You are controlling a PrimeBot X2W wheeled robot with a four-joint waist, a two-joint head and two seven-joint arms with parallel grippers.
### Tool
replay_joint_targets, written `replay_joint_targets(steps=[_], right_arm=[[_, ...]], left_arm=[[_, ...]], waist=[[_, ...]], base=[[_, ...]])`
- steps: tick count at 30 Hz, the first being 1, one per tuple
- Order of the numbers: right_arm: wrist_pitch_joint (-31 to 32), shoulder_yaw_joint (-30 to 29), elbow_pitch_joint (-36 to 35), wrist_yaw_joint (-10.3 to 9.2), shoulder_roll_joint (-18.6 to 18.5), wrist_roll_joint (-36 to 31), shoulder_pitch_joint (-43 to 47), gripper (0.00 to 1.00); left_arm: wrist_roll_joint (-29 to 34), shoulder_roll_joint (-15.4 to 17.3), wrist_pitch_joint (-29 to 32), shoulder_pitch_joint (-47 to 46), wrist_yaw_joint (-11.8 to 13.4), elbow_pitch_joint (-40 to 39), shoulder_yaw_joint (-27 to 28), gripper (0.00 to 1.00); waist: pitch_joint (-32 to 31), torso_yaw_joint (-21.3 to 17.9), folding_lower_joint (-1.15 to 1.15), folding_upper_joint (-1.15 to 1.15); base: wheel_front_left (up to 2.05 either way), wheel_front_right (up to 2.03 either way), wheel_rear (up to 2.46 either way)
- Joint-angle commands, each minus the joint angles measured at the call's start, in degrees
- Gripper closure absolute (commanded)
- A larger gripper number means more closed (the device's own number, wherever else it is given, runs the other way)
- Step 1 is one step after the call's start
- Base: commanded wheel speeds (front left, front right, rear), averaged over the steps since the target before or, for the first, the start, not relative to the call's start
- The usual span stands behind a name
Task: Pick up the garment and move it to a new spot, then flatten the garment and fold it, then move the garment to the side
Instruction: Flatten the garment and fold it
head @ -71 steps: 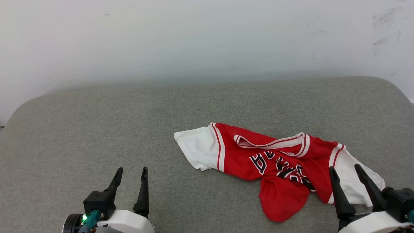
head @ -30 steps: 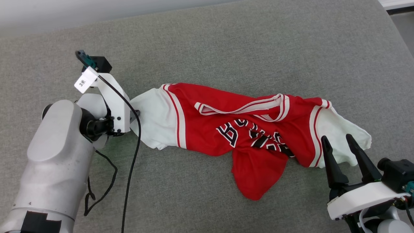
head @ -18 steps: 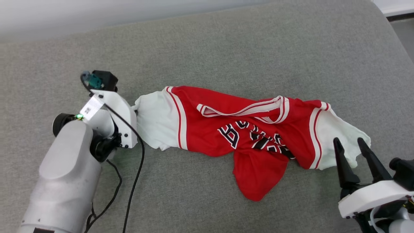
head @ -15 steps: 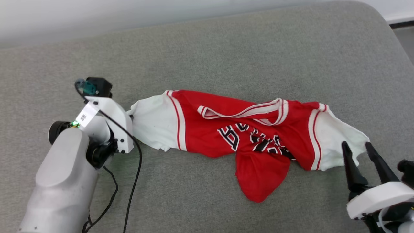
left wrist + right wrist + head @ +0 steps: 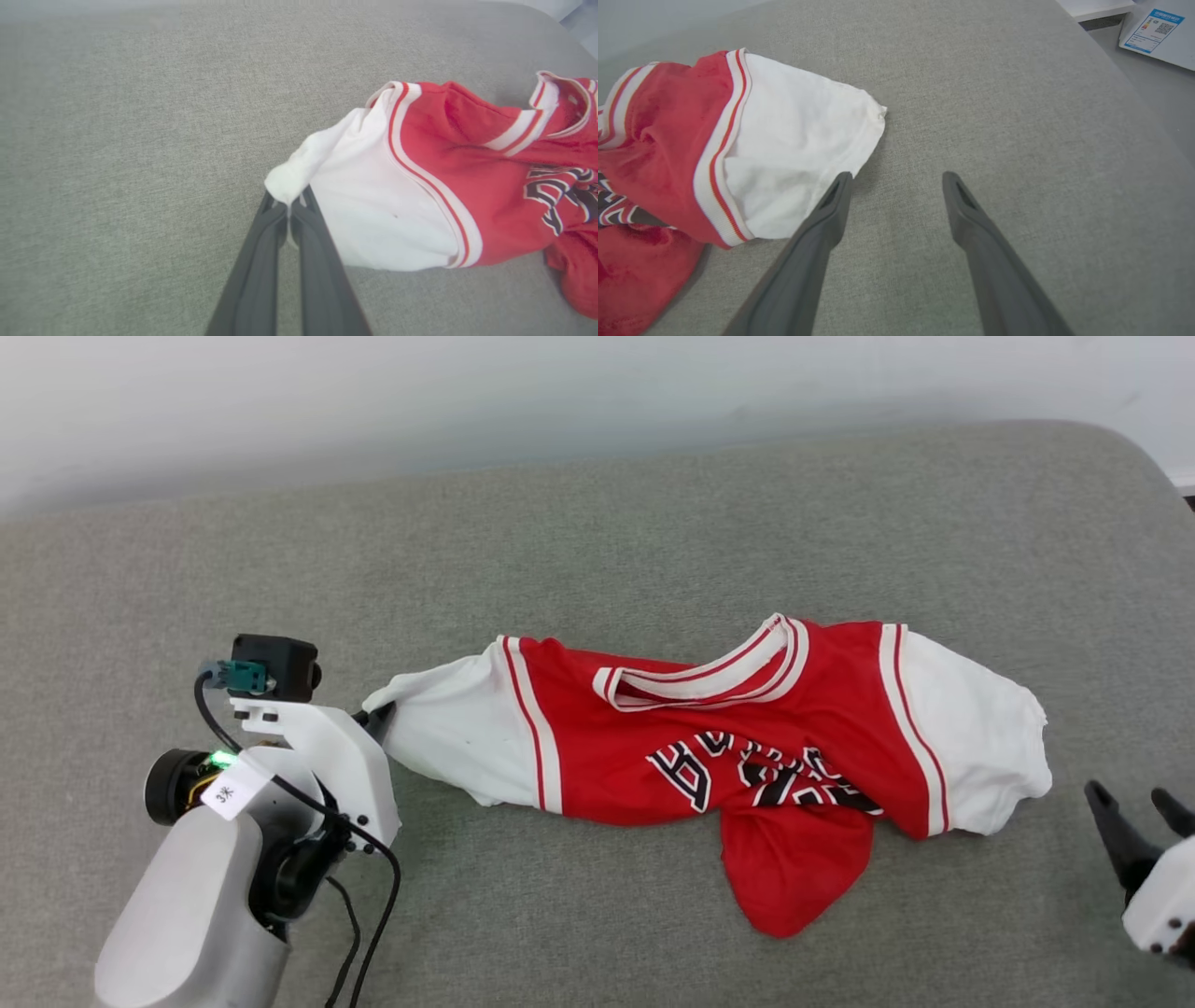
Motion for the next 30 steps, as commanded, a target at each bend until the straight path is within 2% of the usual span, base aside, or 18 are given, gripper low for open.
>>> replay_joint_targets(steps=[1, 6, 11, 17, 22, 23, 24, 25, 30], right_arm=[[1.0, 0.6, 0.5, -0.04, -1.0, 1.0, -1.8, 0.00], [8.1, 4.8, 5.1, -0.04, -6.3, 4.5, -9.3, 0.00], [14.7, 9.5, 10.7, -0.04, -9.9, 7.4, -16.0, 0.00], [17.8, 15.6, 16.4, -0.04, -11.9, 9.8, -21.6, 0.00], [23.8, 21.8, 22.5, -0.01, -10.7, 12.6, -21.0, 0.00], [25.1, 22.5, 23.6, 0.00, -10.5, 13.3, -20.7, 0.18], [26.1, 23.1, 24.3, 0.06, -10.3, 14.0, -20.6, 0.63], [26.4, 23.6, 24.5, 0.06, -10.4, 14.6, -20.8, 1.00], [24.6, 23.7, 23.9, -0.03, -13.0, 16.1, -23.5, 1.00]], left_arm=[[0.0, 0.2, 0.1, 0.5, 0.5, -1.5, 0.1, 1.00], [0.7, 0.1, 1.5, 1.1, 2.1, -7.9, -0.6, 1.00], [1.1, -0.4, 2.1, -0.2, 2.6, -11.4, -1.5, 1.00], [1.5, -0.7, 2.0, -1.5, 2.8, -12.9, -1.9, 1.00], [1.4, -0.8, 1.5, -1.8, 2.7, -12.6, -2.0, 1.00], [1.4, -0.8, 1.3, -1.8, 2.7, -12.4, -2.0, 1.00], [1.2, -0.8, 1.2, -1.7, 2.7, -12.3, -2.0, 1.00], [1.2, -0.7, 1.1, -1.5, 2.7, -12.2, -1.9, 1.00], [0.8, -0.2, 0.1, -0.9, 2.6, -11.7, -1.5, 1.00]], waist=[[0.8, 0.7, 0.00, 0.00], [3.9, 2.5, 0.00, 0.00], [7.0, 4.2, 0.00, 0.00], [10.2, 5.4, 0.00, 0.00], [11.2, 5.8, 0.00, 0.00], [11.2, 5.9, 0.00, 0.00], [11.1, 5.8, 0.00, 0.00], [11.0, 5.8, 0.00, 0.00], [9.6, 5.3, 0.00, 0.00]], base=[[0.00, 0.00, 0.00], [0.00, 0.00, 0.00], [0.00, 0.00, 0.00], [0.00, 0.00, 0.00], [0.00, 0.00, 0.00], [0.00, 0.00, 0.00], [0.00, 0.00, 0.00], [0.00, 0.00, 0.00], [0.00, 0.00, 0.00]])
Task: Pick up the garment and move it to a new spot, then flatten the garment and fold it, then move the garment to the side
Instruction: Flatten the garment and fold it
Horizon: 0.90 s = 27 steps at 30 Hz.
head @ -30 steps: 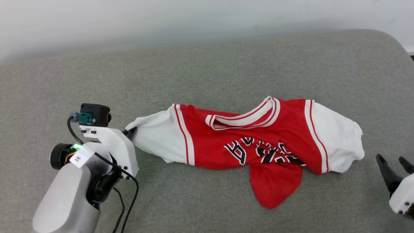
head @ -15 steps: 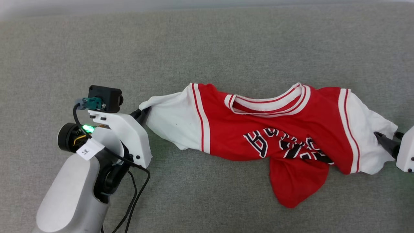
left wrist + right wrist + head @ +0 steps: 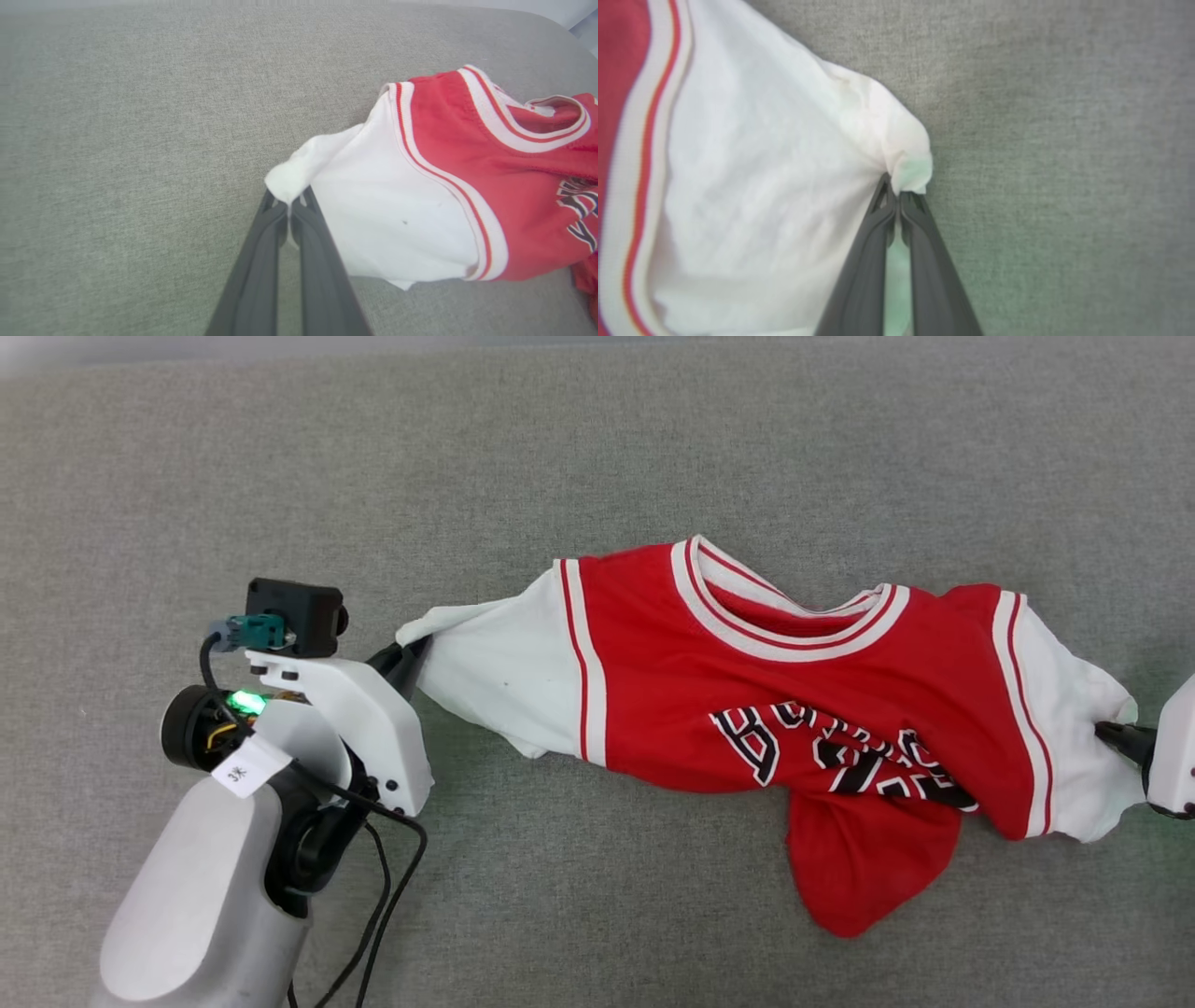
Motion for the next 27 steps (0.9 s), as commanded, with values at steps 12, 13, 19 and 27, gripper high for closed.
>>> replay_joint_targets(steps=[12, 13, 19, 27], right_arm=[[-11.1, -4.2, -6.4, -0.04, -4.5, -5.6, -7.8, 1.00], [-11.7, -4.7, -6.8, -0.04, -4.5, -6.8, -9.1, 1.00], [-14.3, -6.3, -6.2, -0.04, -0.8, -14.9, -20.8, 1.00], [-22.7, -6.6, -2.0, -0.05, 3.7, -21.1, -36.4, 1.00]], left_arm=[[1.5, 2.0, -4.2, -6.2, 0.3, 1.7, 2.4, 1.00], [2.0, 2.2, -4.6, -7.6, 0.3, 2.1, 2.5, 1.00], [4.4, 1.1, -10.3, -23.0, -0.5, 10.0, 3.4, 1.00], [7.6, 0.5, -20.5, -39.8, -1.0, 24.1, 4.1, 1.00]], waist=[[-6.9, -1.3, 0.00, 0.00], [-7.2, -1.4, 0.00, 0.00], [-7.3, -2.4, 0.00, 0.00], [-4.0, -3.6, 0.00, 0.00]], base=[[0.00, 0.00, 0.00], [0.00, 0.00, 0.00], [0.00, 0.00, 0.00], [0.00, 0.00, 0.00]])
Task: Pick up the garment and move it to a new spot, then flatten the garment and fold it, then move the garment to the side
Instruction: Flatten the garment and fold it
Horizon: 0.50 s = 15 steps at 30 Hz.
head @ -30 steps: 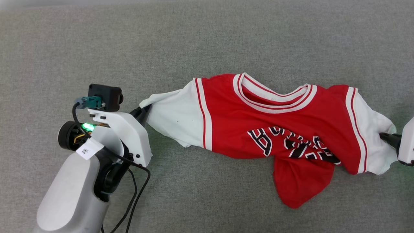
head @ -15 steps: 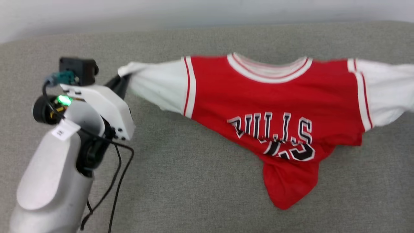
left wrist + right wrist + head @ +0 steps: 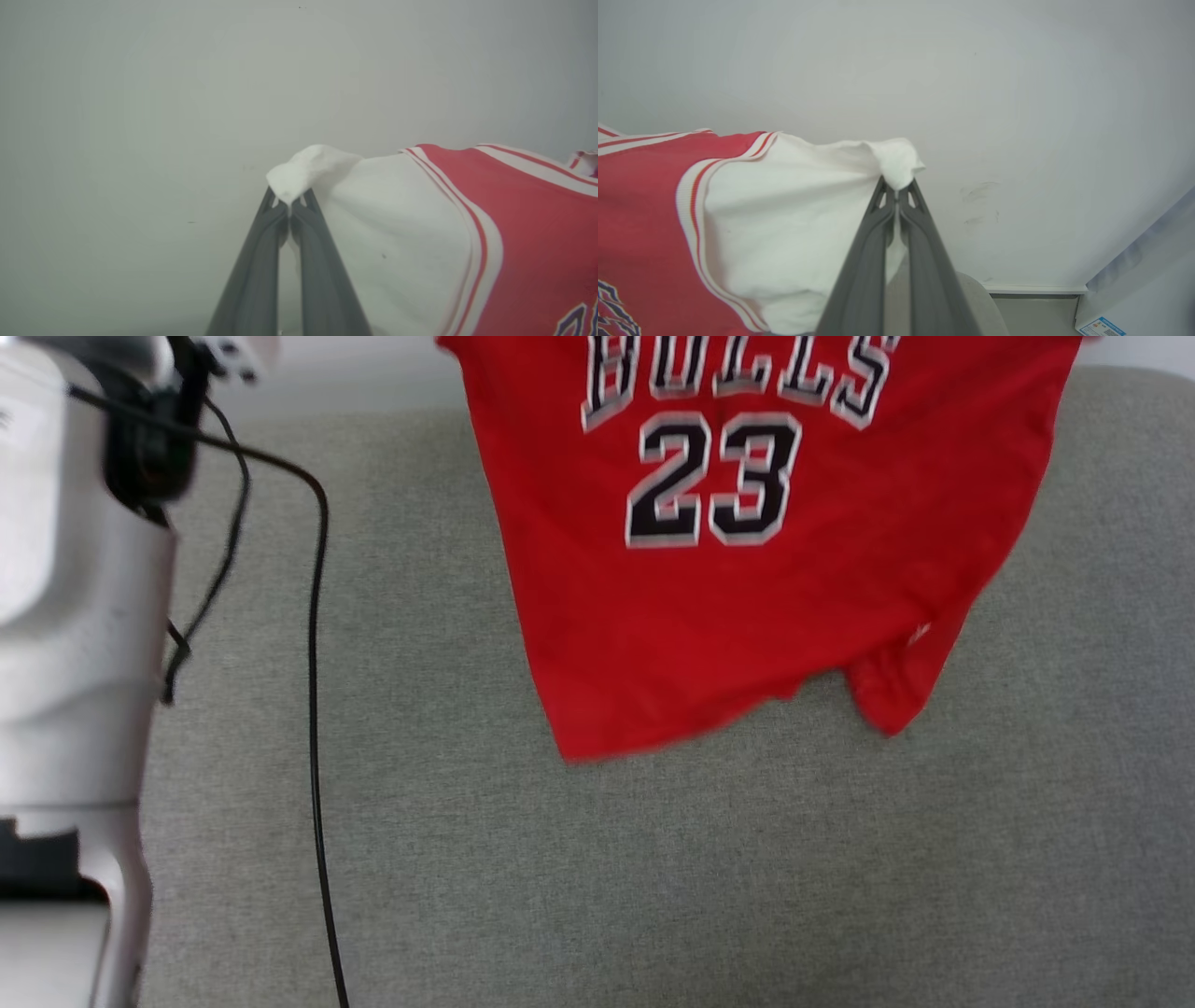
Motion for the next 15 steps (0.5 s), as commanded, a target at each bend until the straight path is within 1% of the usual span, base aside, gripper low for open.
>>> replay_joint_targets(steps=[1, 5, 8, 11, 15], right_arm=[[-1.8, -0.2, 1.3, -0.08, 0.7, -1.2, -3.3, 1.00], [-5.8, 0.4, 4.5, -0.08, 2.6, -2.8, -10.6, 1.00], [-8.3, 1.2, 7.0, -0.08, 3.5, -3.0, -16.0, 1.00], [-10.2, 2.1, 9.5, -0.08, 4.1, -2.4, -20.3, 1.00], [-11.3, 3.9, 11.5, -0.08, 4.7, -1.5, -23.3, 1.00]], left_arm=[[0.6, 0.4, -2.3, -3.1, -0.1, 2.3, 0.5, 1.00], [1.2, 1.3, -7.0, -9.6, -0.4, 7.1, 1.5, 1.00], [1.6, 2.0, -9.2, -14.4, -0.6, 9.7, 1.9, 1.00], [2.1, 2.6, -10.7, -17.7, 0.0, 11.5, 2.0, 1.00], [2.3, 3.0, -11.1, -20.5, 0.1, 12.5, 1.9, 1.00]], waist=[[1.0, -0.6, 0.00, 0.00], [2.4, -1.3, 0.00, 0.00], [3.9, -1.6, 0.00, 0.00], [5.6, -1.6, 0.00, 0.00], [7.5, -1.6, 0.00, 0.00]], base=[[0.00, 0.00, 0.00], [0.00, 0.00, 0.00], [0.00, 0.00, 0.00], [0.00, 0.00, 0.00], [0.00, 0.00, 0.00]])
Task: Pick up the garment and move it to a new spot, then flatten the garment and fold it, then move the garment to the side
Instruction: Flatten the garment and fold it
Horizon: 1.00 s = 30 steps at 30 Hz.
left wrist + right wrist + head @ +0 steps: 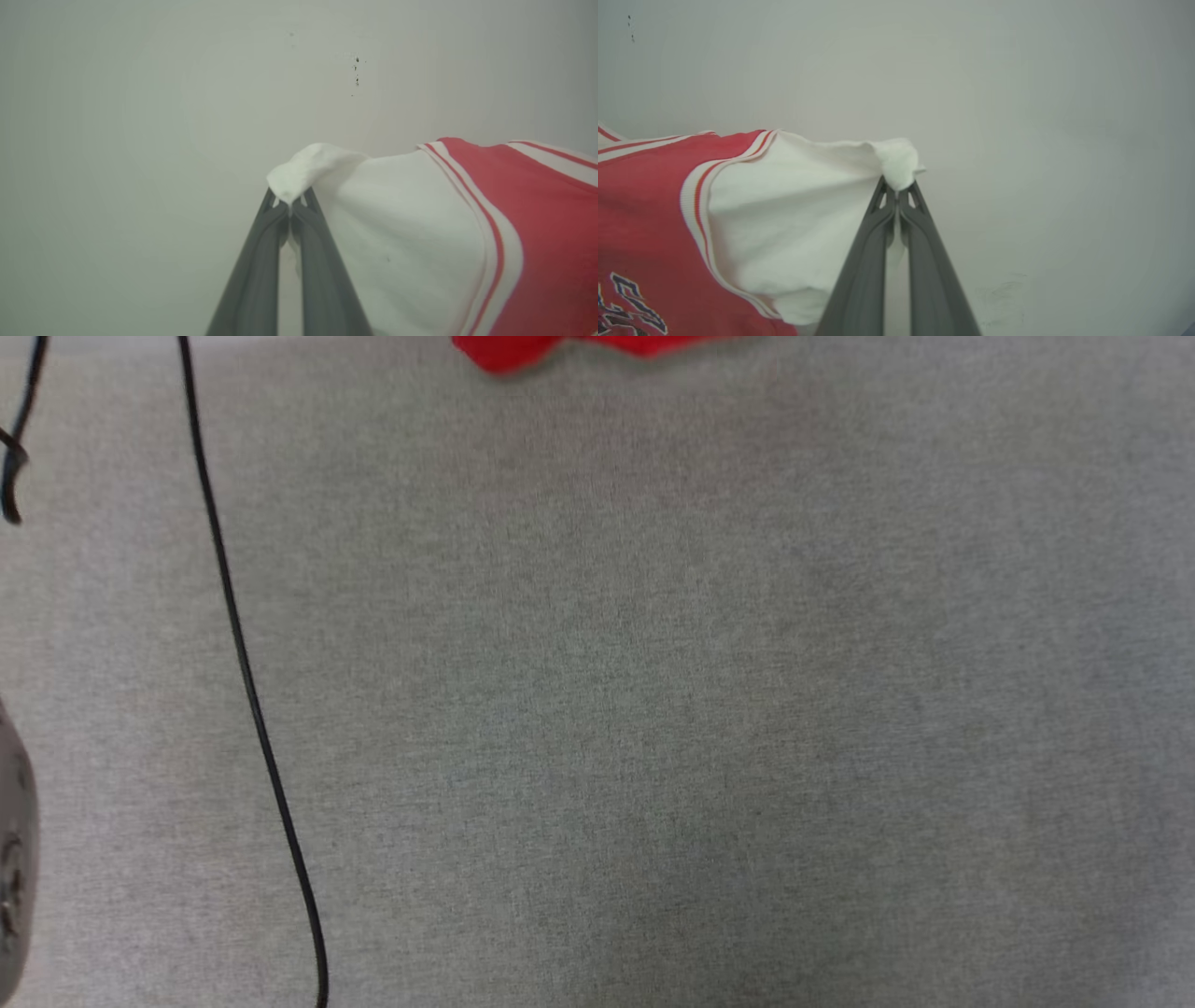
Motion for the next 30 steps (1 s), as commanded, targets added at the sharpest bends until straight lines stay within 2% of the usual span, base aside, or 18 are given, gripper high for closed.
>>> replay_joint_targets(steps=[1, 7, 16, 23, 30], right_arm=[[-0.5, 0.4, 0.6, -0.08, 0.5, 0.3, -0.6, 1.00], [-2.7, 3.5, 5.5, -0.08, 2.6, 3.5, -2.0, 1.00], [-6.4, 8.7, 11.8, -0.07, 5.7, 10.4, 3.2, 1.00], [-9.4, 13.9, 10.2, -0.07, 5.2, 17.2, 15.4, 1.00], [-13.0, 17.8, 5.2, -0.06, 2.3, 24.2, 31.7, 1.00]], left_arm=[[0.1, 0.3, 0.0, -0.7, 0.0, 0.5, 0.0, 1.00], [-0.8, -0.4, -0.6, 0.0, -0.3, 2.9, -0.2, 1.00], [-4.4, -4.6, -2.2, 6.0, -2.3, 8.7, -0.1, 1.00], [-7.9, -7.5, -6.0, 15.9, -5.0, 12.8, 0.7, 1.00], [-9.6, -8.5, -8.7, 30.7, -6.3, 10.3, 2.2, 1.00]], waist=[[1.5, 0.0, 0.00, 0.00], [5.7, 0.5, 0.00, 0.00], [8.8, 1.7, 0.00, 0.00], [6.5, 2.5, 0.00, 0.00], [0.9, 2.8, 0.00, 0.00]], base=[[0.00, 0.00, 0.00], [0.00, 0.00, 0.00], [0.00, 0.00, 0.00], [0.00, 0.00, 0.00], [0.00, 0.00, 0.00]])
